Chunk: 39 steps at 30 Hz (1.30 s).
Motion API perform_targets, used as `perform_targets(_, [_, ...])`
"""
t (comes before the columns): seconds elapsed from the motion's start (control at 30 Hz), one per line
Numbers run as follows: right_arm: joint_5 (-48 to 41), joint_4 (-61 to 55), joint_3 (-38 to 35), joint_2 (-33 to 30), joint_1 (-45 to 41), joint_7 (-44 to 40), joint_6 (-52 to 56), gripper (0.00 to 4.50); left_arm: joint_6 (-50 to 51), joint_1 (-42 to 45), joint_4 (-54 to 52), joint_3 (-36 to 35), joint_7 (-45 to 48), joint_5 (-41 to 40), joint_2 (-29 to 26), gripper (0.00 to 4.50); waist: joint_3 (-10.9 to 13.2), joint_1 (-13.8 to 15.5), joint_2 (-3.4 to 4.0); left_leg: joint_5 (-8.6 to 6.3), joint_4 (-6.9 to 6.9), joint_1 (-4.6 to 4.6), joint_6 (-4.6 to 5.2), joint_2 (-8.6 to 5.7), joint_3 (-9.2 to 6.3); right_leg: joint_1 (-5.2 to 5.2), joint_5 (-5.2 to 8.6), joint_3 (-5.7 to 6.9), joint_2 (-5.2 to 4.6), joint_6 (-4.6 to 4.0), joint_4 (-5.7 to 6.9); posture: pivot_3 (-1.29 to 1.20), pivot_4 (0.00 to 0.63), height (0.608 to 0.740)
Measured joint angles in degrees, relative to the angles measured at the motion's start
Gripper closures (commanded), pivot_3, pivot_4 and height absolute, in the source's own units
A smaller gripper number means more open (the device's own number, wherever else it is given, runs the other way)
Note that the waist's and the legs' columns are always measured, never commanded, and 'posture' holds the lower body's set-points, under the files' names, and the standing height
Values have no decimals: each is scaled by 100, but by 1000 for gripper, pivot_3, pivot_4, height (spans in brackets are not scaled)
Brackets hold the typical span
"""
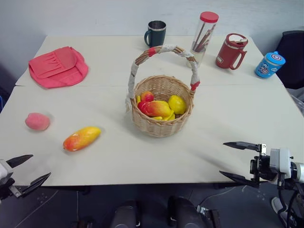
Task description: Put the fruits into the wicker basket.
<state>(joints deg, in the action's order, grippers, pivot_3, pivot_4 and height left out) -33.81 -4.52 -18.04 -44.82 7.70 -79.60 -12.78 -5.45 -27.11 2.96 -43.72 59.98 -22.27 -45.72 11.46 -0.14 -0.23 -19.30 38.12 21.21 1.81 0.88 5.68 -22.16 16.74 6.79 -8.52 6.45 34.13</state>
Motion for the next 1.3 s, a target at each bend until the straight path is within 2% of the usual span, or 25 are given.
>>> perform_targets(0.37, [54, -91, 50, 2, -95, 63, 159, 0, 213, -12, -1, -1, 39, -137, 62, 7, -2, 2, -3, 3, 6, -1, 2, 0, 30, -27, 0, -13, -1, 0, 36, 0, 150, 740])
perform_targets(0.5, [-6, -186, 206, 1, -498, 95, 410, 0, 468, -62, 9, -28, 149, -262, -4, 7, -1, -21, -3, 0, 12, -4, -4, 2, 40, -35, 0, -26, -2, 0, 50, 0, 150, 740])
perform_targets(0.67, [-243, -688, 228, 280, -1012, 556, 735, 0, 1442, -123, 21, -409, 11, -708, -29, 7, -1, -24, -4, 0, 9, -2, -15, 9, 39, -42, 1, -43, 1, -3, 55, 0, 150, 740])
perform_targets(0.83, [-758, -1787, 499, 712, -1779, 1776, 1552, 0, 2650, 311, 419, -1439, -1361, -1367, 214, 7, -2, -42, -4, 1, 8, 0, -21, 10, 38, -48, 2, -46, -1, -4, 63, 0, 150, 740])
perform_targets(0.97, [-957, -2085, 618, 812, -2010, 2271, 1940, 0, 3455, 740, 627, -1716, -2598, -1500, 441, 7, -17, 19, -30, -3, 9, 0, -13, 1, 35, -41, 1, -44, -4, -4, 63, 0, 150, 740])
perform_targets(1.07, [-993, -2134, 648, 907, -2121, 2440, 2056, 0, 3869, 1225, 466, -1675, -3198, -1721, 676, 7, -35, 68, -62, -5, 13, 3, -15, -4, 33, -40, 0, -45, -8, -3, 64, 0, 150, 740])
perform_targets(1.17, [-993, -2204, 646, 915, -2180, 2518, 2076, 0, 4173, 1773, 410, -1520, -3554, -1825, 628, 7, -56, 67, -97, -3, 12, 1, -19, -2, 33, -39, 0, -43, -5, -3, 76, 0, 150, 740])
perform_targets(1.3, [-937, -2212, 749, 934, -2220, 2482, 2095, 0, 4738, 2963, 629, -783, -3858, -1798, -31, 7, -65, 94, -112, 10, 13, 0, -30, -2, 33, -41, -2, -36, 0, -5, 91, 0, 150, 740])
